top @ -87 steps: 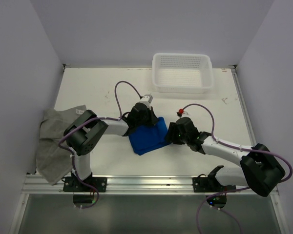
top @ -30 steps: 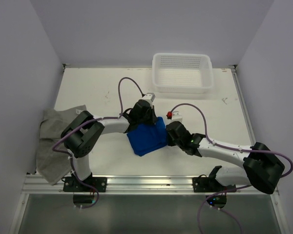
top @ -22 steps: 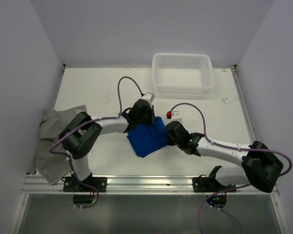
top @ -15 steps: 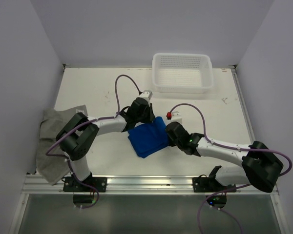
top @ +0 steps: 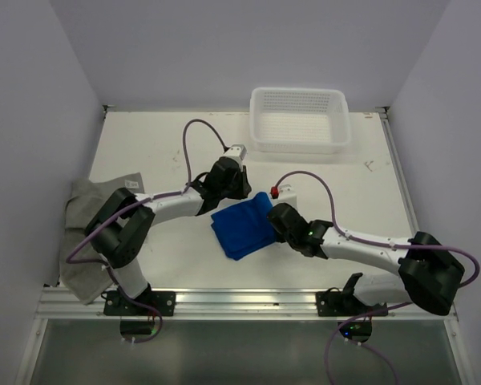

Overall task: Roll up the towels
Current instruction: Roll the towel

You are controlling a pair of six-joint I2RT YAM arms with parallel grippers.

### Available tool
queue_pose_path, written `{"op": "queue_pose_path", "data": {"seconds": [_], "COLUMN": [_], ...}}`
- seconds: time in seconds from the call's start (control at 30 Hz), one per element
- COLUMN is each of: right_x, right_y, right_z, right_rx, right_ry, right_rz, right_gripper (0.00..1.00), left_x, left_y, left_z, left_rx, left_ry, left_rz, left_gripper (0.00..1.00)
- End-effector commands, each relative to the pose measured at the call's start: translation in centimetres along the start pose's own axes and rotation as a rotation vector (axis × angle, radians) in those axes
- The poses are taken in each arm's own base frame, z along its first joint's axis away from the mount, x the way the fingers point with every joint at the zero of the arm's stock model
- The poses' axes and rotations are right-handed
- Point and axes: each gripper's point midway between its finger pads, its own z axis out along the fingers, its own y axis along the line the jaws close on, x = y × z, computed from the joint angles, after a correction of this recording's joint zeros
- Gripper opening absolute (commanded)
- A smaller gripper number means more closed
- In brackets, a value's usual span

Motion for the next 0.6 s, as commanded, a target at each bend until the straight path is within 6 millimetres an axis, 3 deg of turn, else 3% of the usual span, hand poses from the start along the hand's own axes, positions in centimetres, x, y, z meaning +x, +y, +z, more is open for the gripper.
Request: {"op": "queue_pose_path", "data": {"seconds": [0.0, 0.33, 0.57], "right_x": [-2.0, -2.3, -2.3], "right_y": [0.0, 0.4, 2.1], "right_z": [-0.6, -1.1, -1.9], "right_rx": [0.055, 0.175, 0.283], "right_ry": [-0.062, -0.117, -0.16], "right_rz": [-0.012, -0.116, -0.288], "right_gripper": [0.0, 0.0, 0.0], "left_x": [-3.0, -2.6, -2.2], "left_y": [-1.5, -1.5, -1.3], "left_z": [-1.7, -2.7, -2.9], "left_rx": [0.053, 0.065, 0.059], "left_ry": [-0.077, -0.075, -0.065], "left_rz": [-0.023, -0.037, -0.037], "left_gripper": [0.21, 0.2, 0.2]}}
